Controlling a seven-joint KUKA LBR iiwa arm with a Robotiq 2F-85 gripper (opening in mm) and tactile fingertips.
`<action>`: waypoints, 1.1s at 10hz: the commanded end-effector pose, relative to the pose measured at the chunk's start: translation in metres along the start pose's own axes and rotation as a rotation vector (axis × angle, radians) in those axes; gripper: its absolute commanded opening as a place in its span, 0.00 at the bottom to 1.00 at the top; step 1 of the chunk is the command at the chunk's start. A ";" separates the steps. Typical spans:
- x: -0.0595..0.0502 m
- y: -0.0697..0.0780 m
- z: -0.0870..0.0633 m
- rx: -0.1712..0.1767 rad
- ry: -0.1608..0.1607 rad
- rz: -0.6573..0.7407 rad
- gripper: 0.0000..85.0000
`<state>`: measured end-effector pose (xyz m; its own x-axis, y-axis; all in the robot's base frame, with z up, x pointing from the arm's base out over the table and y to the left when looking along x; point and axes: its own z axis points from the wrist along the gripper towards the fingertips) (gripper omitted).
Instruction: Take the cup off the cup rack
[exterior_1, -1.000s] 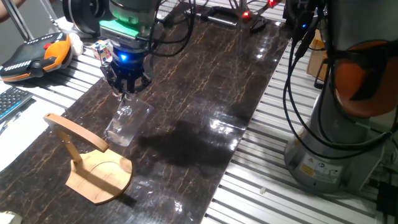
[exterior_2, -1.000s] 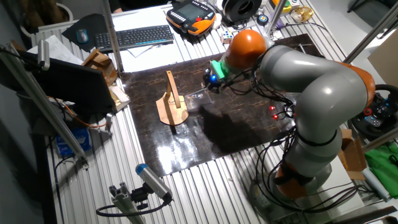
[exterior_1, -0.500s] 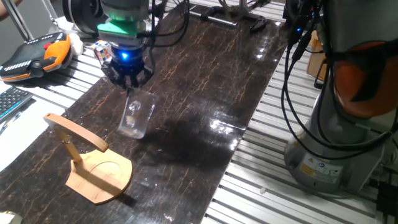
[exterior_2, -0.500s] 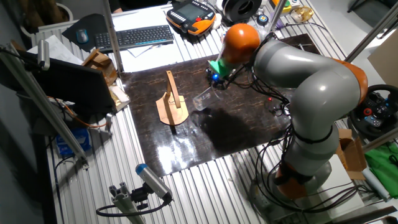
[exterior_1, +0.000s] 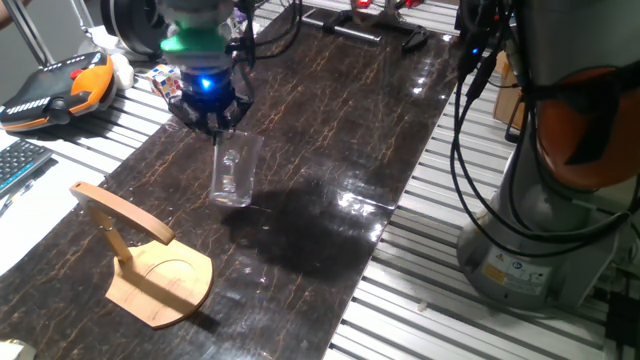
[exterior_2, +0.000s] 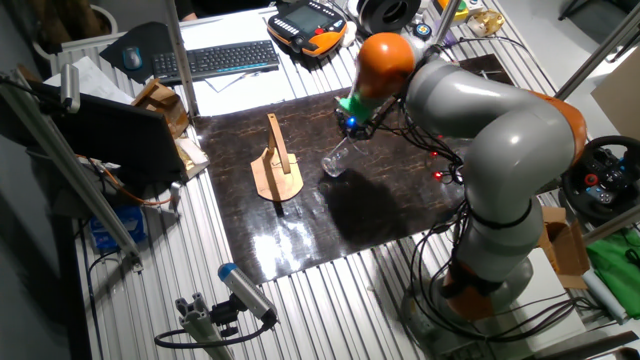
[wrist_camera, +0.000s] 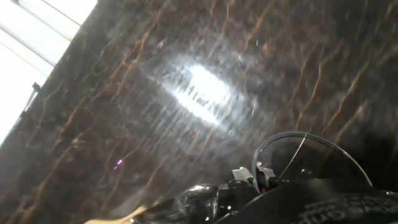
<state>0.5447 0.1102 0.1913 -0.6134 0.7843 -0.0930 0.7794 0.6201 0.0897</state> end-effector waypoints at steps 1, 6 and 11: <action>-0.004 -0.002 0.002 -0.018 -0.001 -0.191 0.02; -0.025 -0.010 0.024 0.006 -0.079 -0.307 0.02; -0.036 -0.007 0.042 0.001 -0.081 -0.347 0.02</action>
<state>0.5668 0.0766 0.1522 -0.8305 0.5202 -0.1989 0.5246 0.8506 0.0341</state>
